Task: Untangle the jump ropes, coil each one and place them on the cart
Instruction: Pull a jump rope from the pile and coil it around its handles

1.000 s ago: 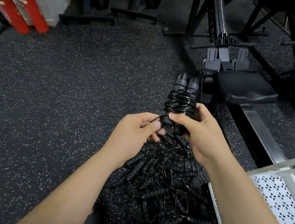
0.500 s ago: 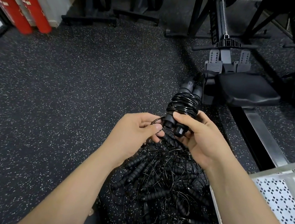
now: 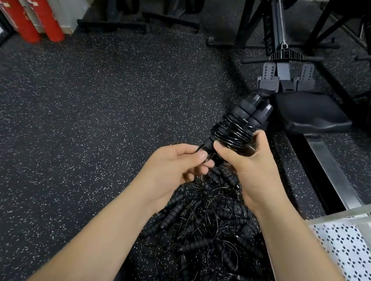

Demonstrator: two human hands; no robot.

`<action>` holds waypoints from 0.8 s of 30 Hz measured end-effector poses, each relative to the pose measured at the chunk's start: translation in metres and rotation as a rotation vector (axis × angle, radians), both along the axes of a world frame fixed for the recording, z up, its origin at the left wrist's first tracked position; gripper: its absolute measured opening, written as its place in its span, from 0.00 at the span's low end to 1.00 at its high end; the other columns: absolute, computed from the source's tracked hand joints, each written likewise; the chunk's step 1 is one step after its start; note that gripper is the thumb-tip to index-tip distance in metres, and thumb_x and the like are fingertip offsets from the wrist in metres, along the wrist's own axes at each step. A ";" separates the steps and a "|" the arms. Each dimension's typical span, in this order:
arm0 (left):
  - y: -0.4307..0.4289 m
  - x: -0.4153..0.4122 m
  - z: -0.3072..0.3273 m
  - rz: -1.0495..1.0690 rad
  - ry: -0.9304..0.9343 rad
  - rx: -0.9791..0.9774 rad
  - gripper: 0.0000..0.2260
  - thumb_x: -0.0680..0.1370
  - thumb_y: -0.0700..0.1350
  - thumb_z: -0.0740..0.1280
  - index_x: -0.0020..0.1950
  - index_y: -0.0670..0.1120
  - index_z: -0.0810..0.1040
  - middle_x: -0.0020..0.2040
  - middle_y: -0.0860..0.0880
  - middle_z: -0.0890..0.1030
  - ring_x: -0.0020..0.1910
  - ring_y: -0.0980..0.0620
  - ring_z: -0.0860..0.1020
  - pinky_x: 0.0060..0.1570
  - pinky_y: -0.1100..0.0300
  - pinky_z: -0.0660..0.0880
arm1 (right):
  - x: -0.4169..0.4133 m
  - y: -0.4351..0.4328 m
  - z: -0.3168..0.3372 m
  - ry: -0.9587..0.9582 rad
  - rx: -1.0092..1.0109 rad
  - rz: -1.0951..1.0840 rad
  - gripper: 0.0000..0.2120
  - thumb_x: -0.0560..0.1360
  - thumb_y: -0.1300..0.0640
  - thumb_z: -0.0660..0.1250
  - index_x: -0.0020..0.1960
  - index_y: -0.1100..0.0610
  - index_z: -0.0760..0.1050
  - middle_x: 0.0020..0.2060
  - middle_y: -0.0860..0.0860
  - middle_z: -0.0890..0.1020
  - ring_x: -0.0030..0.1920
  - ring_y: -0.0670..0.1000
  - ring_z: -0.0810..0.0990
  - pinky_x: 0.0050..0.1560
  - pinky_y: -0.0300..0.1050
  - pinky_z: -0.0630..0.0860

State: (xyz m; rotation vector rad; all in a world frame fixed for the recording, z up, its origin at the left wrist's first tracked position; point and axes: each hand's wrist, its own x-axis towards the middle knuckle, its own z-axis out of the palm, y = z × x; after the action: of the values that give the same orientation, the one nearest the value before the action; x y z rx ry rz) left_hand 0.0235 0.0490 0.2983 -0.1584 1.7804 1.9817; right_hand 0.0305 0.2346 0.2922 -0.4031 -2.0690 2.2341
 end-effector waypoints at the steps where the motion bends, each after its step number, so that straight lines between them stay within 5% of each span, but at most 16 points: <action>1: -0.001 -0.001 -0.001 0.019 -0.033 0.047 0.07 0.84 0.40 0.70 0.59 0.41 0.86 0.55 0.44 0.89 0.44 0.56 0.82 0.45 0.60 0.75 | 0.001 -0.001 0.001 0.018 0.045 0.004 0.24 0.73 0.59 0.83 0.64 0.54 0.76 0.55 0.49 0.88 0.56 0.50 0.88 0.58 0.50 0.83; 9: -0.002 -0.006 -0.007 0.154 -0.163 0.108 0.07 0.83 0.38 0.71 0.61 0.39 0.83 0.53 0.40 0.89 0.41 0.55 0.82 0.41 0.62 0.74 | 0.004 -0.005 0.002 0.023 0.268 0.031 0.23 0.72 0.54 0.84 0.60 0.44 0.77 0.53 0.42 0.88 0.53 0.43 0.87 0.61 0.58 0.84; 14: -0.008 -0.010 -0.001 0.156 -0.284 0.261 0.06 0.83 0.38 0.70 0.58 0.39 0.83 0.55 0.40 0.89 0.38 0.58 0.81 0.39 0.65 0.74 | 0.002 -0.006 0.002 -0.016 0.317 0.062 0.23 0.72 0.50 0.85 0.58 0.40 0.75 0.52 0.42 0.88 0.53 0.48 0.88 0.57 0.63 0.85; 21: -0.005 -0.005 0.002 0.106 0.163 -0.136 0.11 0.82 0.51 0.74 0.56 0.43 0.84 0.47 0.47 0.90 0.42 0.55 0.84 0.48 0.56 0.76 | 0.006 -0.008 0.001 -0.182 -0.053 0.130 0.23 0.73 0.59 0.83 0.63 0.51 0.77 0.54 0.52 0.89 0.53 0.59 0.90 0.54 0.65 0.87; 24: -0.003 -0.006 -0.002 0.157 0.219 -0.248 0.13 0.80 0.56 0.75 0.53 0.47 0.84 0.42 0.52 0.88 0.40 0.59 0.83 0.47 0.58 0.76 | 0.006 -0.012 0.000 -0.214 -0.129 0.154 0.24 0.73 0.59 0.83 0.64 0.53 0.76 0.54 0.54 0.89 0.49 0.59 0.88 0.51 0.59 0.87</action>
State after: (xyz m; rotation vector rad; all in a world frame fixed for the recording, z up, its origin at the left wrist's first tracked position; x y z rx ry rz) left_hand 0.0175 0.0460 0.2959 -0.1709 2.2152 1.9388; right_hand 0.0370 0.2230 0.2920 -0.5302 -2.1280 2.5253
